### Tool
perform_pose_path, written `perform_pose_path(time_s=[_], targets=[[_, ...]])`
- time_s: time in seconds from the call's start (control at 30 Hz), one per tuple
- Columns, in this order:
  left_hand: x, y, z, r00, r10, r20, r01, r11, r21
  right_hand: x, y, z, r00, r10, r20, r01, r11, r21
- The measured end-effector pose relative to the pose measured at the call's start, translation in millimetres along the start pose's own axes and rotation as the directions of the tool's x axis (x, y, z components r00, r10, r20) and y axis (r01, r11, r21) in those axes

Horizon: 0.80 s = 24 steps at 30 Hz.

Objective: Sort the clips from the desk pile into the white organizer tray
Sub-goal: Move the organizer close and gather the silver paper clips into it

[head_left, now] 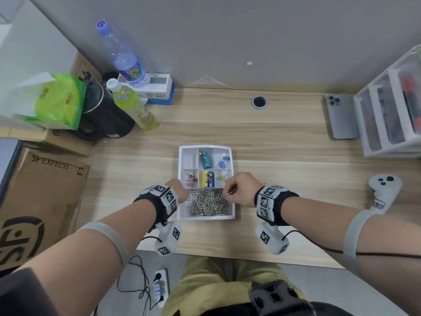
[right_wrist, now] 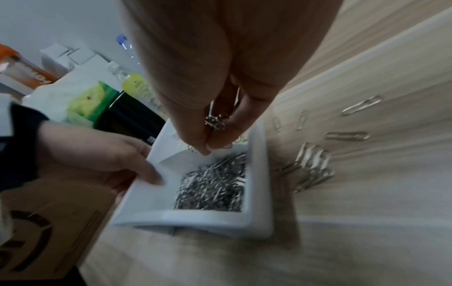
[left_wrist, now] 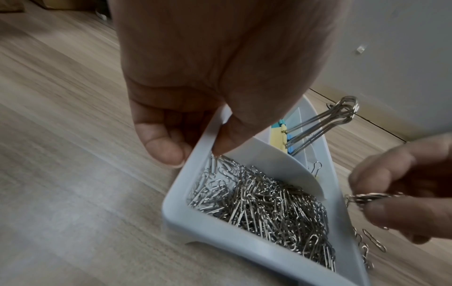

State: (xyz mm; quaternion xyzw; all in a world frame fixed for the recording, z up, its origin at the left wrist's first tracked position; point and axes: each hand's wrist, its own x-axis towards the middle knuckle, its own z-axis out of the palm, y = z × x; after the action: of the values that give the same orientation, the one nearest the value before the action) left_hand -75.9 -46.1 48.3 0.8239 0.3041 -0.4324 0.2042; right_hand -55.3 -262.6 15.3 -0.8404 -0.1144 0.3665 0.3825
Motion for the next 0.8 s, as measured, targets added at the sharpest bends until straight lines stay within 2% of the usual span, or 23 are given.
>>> perform_pose_path(time_s=[0.2,0.27,0.43,0.5,0.57,0.7,0.8], targets=[[2.4,-1.0,0.9,1.000,0.011,0.001,-0.011,1.000,-0.007,-1.0,-15.4,35.4,0.989,-0.088,0.118,0.103,0.987,-0.124],[3.3,-1.6,1.3,1.000,0.015,0.000,-0.015,1.000,-0.013,-2.5,-12.1,34.7,0.988,-0.095,0.118,0.112,0.983,-0.144],[2.6,-1.9,1.0,1.000,0.023,-0.002,-0.023,1.000,-0.020,-4.2,1.9,5.4,0.996,-0.042,-0.077,0.038,0.997,-0.063],[2.2,-1.9,0.5,1.000,0.024,0.004,-0.024,0.999,-0.021,-1.5,13.3,-12.6,0.977,-0.026,-0.210,-0.003,0.991,-0.133],[1.8,-1.7,0.3,1.000,0.023,0.007,-0.022,1.000,-0.018,1.2,30.8,-28.7,0.960,0.030,-0.279,-0.096,0.970,-0.223],[1.1,-1.2,0.5,1.000,0.018,0.007,-0.018,0.999,-0.028,-2.7,67.2,-42.4,0.946,0.221,-0.236,-0.292,0.898,-0.330],[1.3,-1.2,0.4,1.000,0.018,0.003,-0.018,0.999,-0.029,-7.7,77.4,-35.5,0.954,0.217,-0.208,-0.276,0.906,-0.322]])
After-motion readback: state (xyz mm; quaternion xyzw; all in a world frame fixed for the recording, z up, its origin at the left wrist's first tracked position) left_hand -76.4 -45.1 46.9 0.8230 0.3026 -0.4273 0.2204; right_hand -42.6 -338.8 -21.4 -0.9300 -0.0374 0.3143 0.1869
